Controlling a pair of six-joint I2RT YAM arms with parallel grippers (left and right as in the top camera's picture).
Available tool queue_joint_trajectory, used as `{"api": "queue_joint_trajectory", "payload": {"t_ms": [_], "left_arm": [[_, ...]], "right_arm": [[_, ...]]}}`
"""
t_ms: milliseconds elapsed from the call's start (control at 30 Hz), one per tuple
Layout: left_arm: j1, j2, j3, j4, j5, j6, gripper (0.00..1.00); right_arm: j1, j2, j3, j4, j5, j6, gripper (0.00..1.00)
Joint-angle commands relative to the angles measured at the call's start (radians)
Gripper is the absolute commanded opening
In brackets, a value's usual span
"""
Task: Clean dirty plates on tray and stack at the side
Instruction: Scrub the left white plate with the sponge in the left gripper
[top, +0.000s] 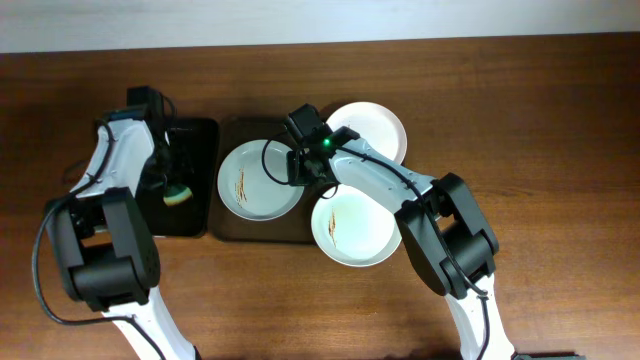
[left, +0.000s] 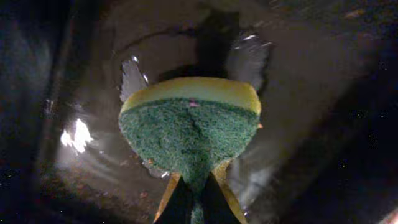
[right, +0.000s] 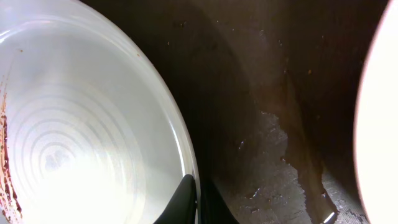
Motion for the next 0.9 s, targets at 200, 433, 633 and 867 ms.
{"api": "queue_joint_trajectory", "payload": {"t_ms": [200, 433, 633, 867], "left_arm": [[-0.190, -0.174, 0.020, -0.036, 0.228, 0.257, 0.01], [-0.230, -0.171, -0.214, 0.205, 0.224, 0.159, 0.01], [-0.232, -0.171, -0.407, 0.415, 0.240, 0.163, 0.01], [-0.232, -0.171, -0.410, 0.341, 0.469, 0.238, 0.01]], "right_arm": [[0.003, 0.039, -0.005, -0.011, 0.015, -0.013, 0.04], [0.002, 0.039, -0.005, -0.006, 0.004, -0.012, 0.04], [0.002, 0.039, -0.005, -0.003, 0.001, -0.013, 0.04], [0.001, 0.039, -0.005, -0.003, -0.007, -0.012, 0.04]]}}
